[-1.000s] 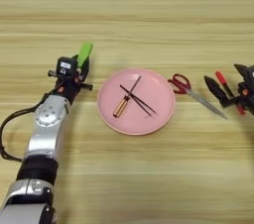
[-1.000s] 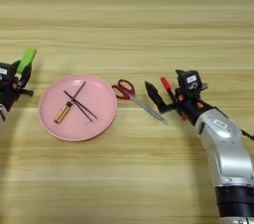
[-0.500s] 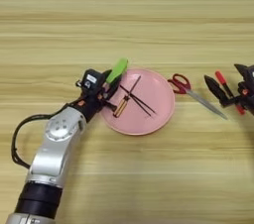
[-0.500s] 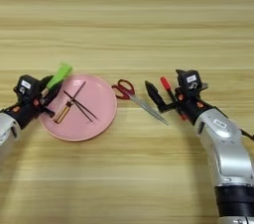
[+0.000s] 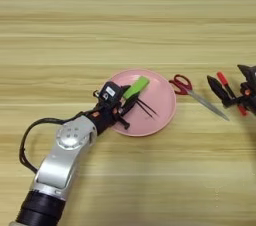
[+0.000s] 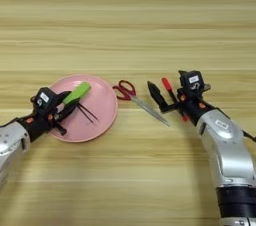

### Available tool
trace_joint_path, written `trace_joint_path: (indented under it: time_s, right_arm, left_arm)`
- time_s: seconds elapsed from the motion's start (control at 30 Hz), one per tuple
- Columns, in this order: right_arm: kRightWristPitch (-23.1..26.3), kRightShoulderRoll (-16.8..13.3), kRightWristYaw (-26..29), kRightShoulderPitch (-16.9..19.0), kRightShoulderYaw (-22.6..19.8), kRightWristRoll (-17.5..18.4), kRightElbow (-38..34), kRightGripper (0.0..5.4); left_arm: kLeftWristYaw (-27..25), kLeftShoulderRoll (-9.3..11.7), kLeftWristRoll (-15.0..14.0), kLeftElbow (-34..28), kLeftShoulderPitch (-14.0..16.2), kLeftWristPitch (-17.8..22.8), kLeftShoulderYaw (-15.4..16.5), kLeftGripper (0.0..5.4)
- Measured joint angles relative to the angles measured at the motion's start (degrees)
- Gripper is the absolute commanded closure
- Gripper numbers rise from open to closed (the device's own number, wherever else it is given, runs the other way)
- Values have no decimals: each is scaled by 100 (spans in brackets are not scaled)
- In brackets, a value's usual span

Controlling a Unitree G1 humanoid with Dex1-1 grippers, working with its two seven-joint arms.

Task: Move the objects on the table

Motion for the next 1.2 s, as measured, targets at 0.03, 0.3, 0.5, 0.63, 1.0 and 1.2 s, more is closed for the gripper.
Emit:
trace_joint_path:
  time_s: [0.03,0.3,0.5,0.63,1.0,1.2]
  right_arm:
    - [0,0,-1,-9,-1,0,0,0]
    - [0,2,-72,-27,-5,0,0,0]
    - [-65,2,-121,-33,-5,-63,76,0]
    - [-117,2,-122,-36,-5,-72,128,0]
    - [-410,14,-369,-179,-62,-150,407,0]
    - [-689,18,-638,-349,-193,-254,773,0]
  left_arm:
    - [-20,3,5,0,1,18,-20,407]
    - [-93,78,72,-51,32,219,-218,366]
    - [-113,109,128,-106,36,217,-265,308]
    - [-113,114,126,-150,36,209,-237,271]
    - [-73,104,10,-160,29,208,51,174]
    - [-73,104,6,-159,26,207,79,115]
